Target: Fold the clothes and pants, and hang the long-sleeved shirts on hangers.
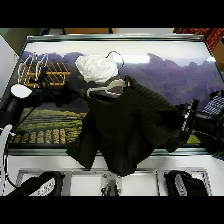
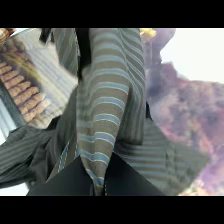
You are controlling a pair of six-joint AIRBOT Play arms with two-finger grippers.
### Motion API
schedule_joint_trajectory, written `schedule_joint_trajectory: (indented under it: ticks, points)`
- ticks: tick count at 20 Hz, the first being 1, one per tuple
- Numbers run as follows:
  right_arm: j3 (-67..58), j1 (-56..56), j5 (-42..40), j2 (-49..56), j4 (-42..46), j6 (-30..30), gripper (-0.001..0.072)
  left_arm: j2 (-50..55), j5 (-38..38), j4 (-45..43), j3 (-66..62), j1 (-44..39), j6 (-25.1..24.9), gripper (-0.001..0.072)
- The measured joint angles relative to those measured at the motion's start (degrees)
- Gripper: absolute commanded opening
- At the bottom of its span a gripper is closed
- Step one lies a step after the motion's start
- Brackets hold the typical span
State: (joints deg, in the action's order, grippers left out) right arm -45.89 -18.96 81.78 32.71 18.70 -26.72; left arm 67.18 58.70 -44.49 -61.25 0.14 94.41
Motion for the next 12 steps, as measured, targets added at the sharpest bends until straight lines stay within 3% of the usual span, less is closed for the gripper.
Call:
schedule_joint_trajectory:
  ticks: [7,12]
  points:
    - [0.0,0.1,5.0,-0.3,1.9,-3.6,0.0002,1.4,3.7,-7.9,-15.1,-0.5,-1.7,0.0013]
    - [0.0,0.1,8.5,-0.4,2.3,-5.4,0.0002,7.5,11.3,-10.0,-30.3,-3.2,-5.6,0.0013]
